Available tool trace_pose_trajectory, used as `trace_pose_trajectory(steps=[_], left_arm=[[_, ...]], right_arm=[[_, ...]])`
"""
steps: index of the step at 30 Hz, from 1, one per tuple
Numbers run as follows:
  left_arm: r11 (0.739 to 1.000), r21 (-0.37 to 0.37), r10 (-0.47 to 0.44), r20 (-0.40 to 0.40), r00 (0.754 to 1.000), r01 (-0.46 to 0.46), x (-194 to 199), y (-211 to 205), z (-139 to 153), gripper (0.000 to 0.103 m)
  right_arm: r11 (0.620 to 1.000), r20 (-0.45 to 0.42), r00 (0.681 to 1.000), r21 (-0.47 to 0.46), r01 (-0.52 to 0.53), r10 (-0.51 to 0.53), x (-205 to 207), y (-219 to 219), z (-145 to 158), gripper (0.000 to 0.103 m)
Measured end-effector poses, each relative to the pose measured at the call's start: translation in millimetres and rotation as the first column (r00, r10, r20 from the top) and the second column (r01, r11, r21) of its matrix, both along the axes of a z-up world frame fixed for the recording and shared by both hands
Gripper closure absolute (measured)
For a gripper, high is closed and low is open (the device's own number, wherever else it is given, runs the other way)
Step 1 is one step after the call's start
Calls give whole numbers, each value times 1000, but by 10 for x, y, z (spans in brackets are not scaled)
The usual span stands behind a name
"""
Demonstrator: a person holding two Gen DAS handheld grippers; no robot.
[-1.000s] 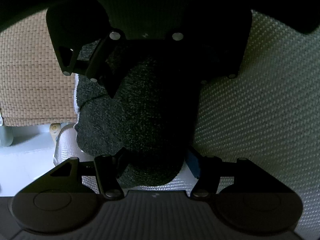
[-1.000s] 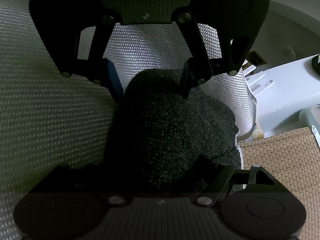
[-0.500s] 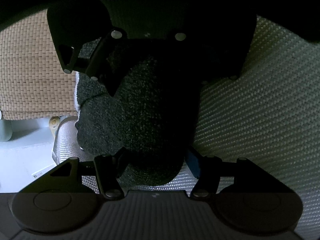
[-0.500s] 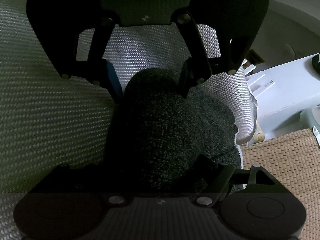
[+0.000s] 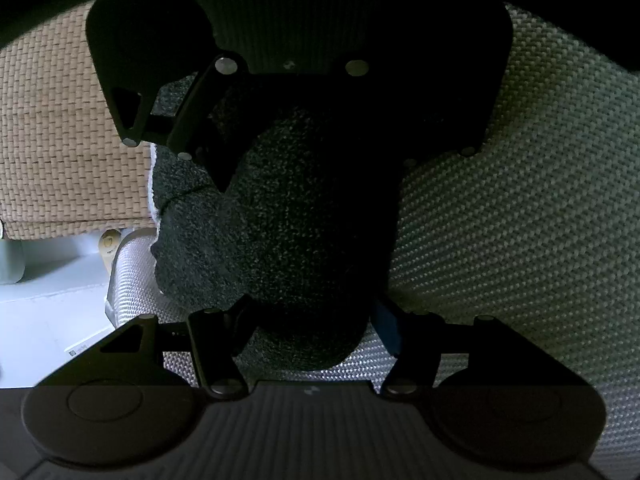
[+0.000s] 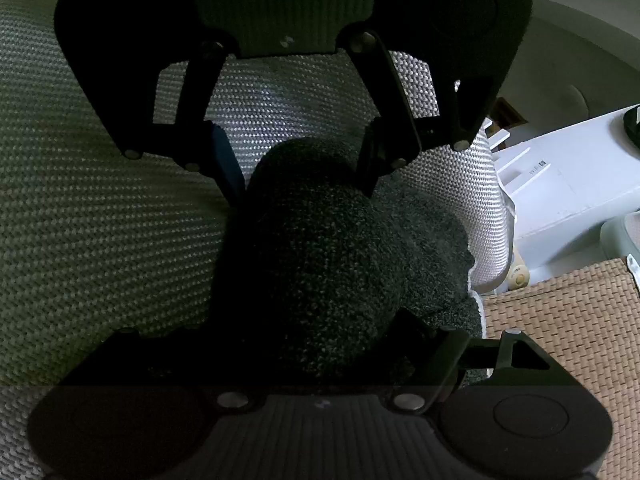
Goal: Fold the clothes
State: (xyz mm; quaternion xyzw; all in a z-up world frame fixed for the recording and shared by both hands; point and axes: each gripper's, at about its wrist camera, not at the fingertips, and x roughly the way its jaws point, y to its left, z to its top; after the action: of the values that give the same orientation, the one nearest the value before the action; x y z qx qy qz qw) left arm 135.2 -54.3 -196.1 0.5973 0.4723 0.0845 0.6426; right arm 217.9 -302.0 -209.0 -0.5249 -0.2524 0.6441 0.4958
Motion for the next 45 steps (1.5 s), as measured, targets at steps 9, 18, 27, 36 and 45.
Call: trace_pose_trajectory(steps=[9, 18, 27, 36, 45], left_arm=[[1000, 25, -13, 21, 1000, 12, -44, 10, -37, 38], [1000, 13, -3, 53, 999, 2, -55, 0, -20, 39], [1000, 13, -20, 46, 999, 19, -255, -118, -13, 39], [1000, 17, -18, 35, 999, 17, -206, -55, -59, 40], [1000, 29, -11, 40, 999, 10, -178, -14, -108, 41]], right_arm=[[1000, -16, 1000, 12, 23, -23, -4, 3, 6, 20], [999, -20, 999, 8, 44, -44, 68, 246, 60, 20], [997, -22, 997, 18, 74, -74, 85, 413, 62, 20], [996, -10, 996, 23, 86, -86, 62, 216, -13, 20], [994, 24, 994, 22, 106, -107, 32, 189, -41, 20]])
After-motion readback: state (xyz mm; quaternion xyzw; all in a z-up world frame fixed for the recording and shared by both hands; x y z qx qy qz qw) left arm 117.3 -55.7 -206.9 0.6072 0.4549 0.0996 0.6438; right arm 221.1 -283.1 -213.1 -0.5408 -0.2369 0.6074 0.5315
